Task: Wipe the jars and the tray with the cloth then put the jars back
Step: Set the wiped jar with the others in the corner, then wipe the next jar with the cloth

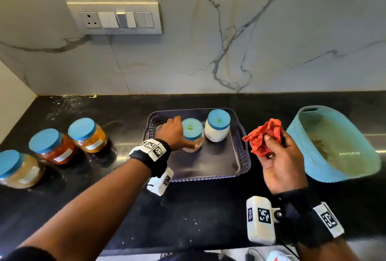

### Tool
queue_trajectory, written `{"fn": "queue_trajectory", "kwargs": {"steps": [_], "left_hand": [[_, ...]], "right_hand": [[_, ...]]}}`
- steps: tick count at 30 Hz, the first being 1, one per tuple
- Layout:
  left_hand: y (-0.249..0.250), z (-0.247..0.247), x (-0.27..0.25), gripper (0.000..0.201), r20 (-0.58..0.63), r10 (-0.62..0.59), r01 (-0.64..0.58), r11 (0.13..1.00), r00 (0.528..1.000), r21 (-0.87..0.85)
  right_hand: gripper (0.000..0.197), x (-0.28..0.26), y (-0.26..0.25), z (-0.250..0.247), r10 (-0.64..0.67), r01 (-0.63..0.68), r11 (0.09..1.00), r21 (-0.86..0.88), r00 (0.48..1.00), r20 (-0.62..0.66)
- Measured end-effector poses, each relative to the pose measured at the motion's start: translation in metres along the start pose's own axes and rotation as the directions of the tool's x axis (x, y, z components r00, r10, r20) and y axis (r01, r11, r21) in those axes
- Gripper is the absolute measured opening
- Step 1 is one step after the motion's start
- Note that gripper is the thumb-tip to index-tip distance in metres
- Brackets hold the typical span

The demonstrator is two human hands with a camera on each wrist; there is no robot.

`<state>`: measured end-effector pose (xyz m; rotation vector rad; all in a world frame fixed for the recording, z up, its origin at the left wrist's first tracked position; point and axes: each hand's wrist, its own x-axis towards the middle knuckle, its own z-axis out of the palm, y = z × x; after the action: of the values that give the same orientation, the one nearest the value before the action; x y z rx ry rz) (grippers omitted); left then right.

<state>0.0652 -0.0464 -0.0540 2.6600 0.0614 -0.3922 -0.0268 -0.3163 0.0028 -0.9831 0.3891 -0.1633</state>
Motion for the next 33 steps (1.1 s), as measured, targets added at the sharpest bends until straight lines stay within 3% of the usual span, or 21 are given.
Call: {"fn": "queue_trajectory", "kwargs": {"steps": [6, 9, 13, 15, 17, 19, 21, 25, 28, 31, 33], "left_hand": [[0.009, 0.011, 0.003, 0.099, -0.042, -0.020, 0.021, 1.000, 0.999, 0.007], [0.006, 0.012, 0.003, 0.100, -0.103, 0.038, -0.043, 0.998, 0.994, -0.041], [0.000, 0.006, -0.003, 0.099, -0.163, 0.048, -0.091, 0.958, 0.986, -0.271], [0.001, -0.003, -0.017, 0.087, -0.229, 0.034, -0.155, 0.830, 0.973, -0.536], [0.002, -0.015, -0.038, 0.089, -0.256, -0.014, -0.196, 0.602, 0.967, -0.774], [-0.002, -0.027, -0.058, 0.096, -0.314, -0.029, -0.278, 0.392, 0.949, -0.877], [-0.004, -0.038, -0.074, 0.102, -0.371, -0.013, -0.348, 0.312, 0.929, -0.884], [0.002, -0.053, -0.090, 0.093, -0.474, 0.063, -0.456, 0.405, 0.878, -0.792], [0.004, -0.057, -0.097, 0.091, -0.490, 0.116, -0.486, 0.447, 0.864, -0.751], [0.007, -0.062, -0.101, 0.090, -0.500, 0.119, -0.499, 0.424, 0.858, -0.756], [0.008, -0.062, -0.100, 0.087, -0.518, 0.122, -0.511, 0.460, 0.846, -0.726]], "right_hand": [[0.037, 0.006, -0.002, -0.017, 0.011, -0.010, 0.998, -0.056, 1.000, 0.021], [0.034, 0.008, -0.002, -0.018, 0.065, -0.066, 0.998, 0.007, 0.996, 0.061], [0.047, 0.012, 0.000, -0.017, 0.097, -0.108, 0.993, 0.056, 0.982, 0.164], [0.060, 0.014, 0.001, -0.013, 0.070, -0.081, 0.996, 0.041, 0.970, 0.235], [0.070, 0.015, 0.001, -0.004, 0.042, -0.051, 0.998, 0.024, 0.959, 0.279], [0.063, 0.015, -0.002, 0.009, 0.021, -0.027, 1.000, 0.014, 0.952, 0.304], [0.047, 0.014, -0.005, 0.026, 0.017, -0.027, 0.999, 0.025, 0.936, 0.350], [0.043, 0.007, -0.015, 0.058, 0.030, -0.022, 0.999, -0.023, 0.893, 0.450], [0.048, -0.002, -0.024, 0.088, -0.034, 0.128, 0.982, -0.141, 0.844, 0.535], [0.041, -0.013, -0.031, 0.119, -0.144, 0.263, 0.960, -0.101, 0.766, 0.626], [0.037, -0.016, -0.036, 0.136, -0.211, 0.381, 0.918, -0.112, 0.707, 0.675]]}}
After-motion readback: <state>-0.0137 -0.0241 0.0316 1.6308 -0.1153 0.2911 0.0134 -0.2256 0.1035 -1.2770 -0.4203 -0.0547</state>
